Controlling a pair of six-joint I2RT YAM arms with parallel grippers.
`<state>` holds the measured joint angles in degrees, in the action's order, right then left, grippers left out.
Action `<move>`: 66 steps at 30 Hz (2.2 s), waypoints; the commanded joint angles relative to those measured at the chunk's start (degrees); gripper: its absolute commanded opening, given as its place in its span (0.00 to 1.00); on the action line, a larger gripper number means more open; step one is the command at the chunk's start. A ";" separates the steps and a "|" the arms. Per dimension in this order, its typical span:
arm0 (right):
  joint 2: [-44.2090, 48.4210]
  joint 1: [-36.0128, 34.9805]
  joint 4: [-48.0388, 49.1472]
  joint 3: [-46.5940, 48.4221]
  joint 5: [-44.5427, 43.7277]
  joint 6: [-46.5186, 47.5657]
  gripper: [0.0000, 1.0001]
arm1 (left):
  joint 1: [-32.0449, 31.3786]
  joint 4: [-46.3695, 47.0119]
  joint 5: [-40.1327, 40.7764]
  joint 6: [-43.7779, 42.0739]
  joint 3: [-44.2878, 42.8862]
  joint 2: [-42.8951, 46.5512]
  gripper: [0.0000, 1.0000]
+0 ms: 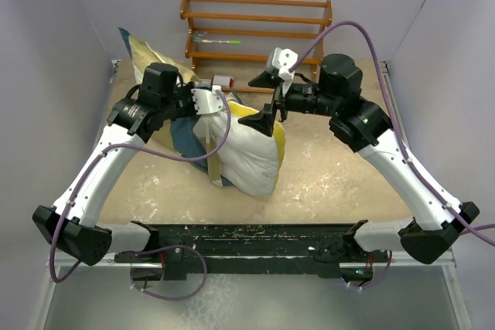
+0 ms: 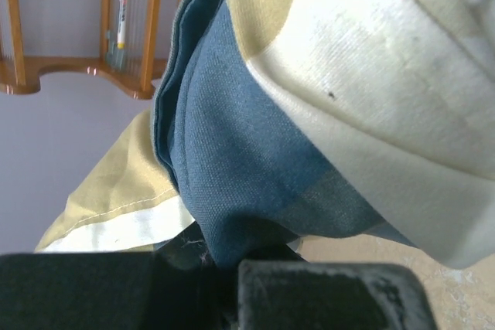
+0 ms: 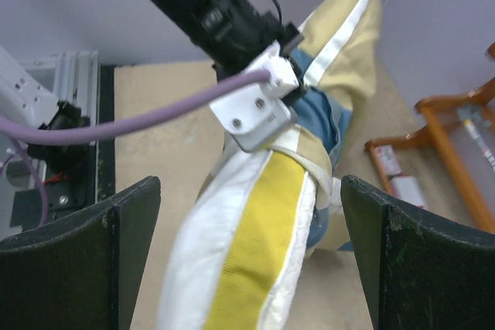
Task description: Remove the pillowcase from the pillow
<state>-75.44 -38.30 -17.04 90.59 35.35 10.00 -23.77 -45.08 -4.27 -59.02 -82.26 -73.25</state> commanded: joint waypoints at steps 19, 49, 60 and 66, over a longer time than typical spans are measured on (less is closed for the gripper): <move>-12.08 -0.04 -10.07 10.08 -2.79 11.36 0.97 | 0.57 -1.78 2.08 11.59 -12.10 1.99 0.00; 7.68 -4.34 25.12 -15.53 -27.62 36.42 0.00 | 21.98 -21.77 -15.74 -2.79 -33.29 -4.90 1.00; 6.94 -5.67 21.86 -17.26 -28.52 36.25 0.00 | 22.20 -23.62 -12.67 -11.33 -23.02 -2.12 0.99; 6.91 -3.77 20.45 -20.45 -30.92 34.82 0.00 | 26.83 -35.85 -15.31 -17.20 -23.27 -3.29 0.94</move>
<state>-70.30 -43.46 -4.12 71.53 6.55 45.93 0.30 -72.42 -17.47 -70.24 -102.72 -75.99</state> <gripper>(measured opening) 0.104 0.945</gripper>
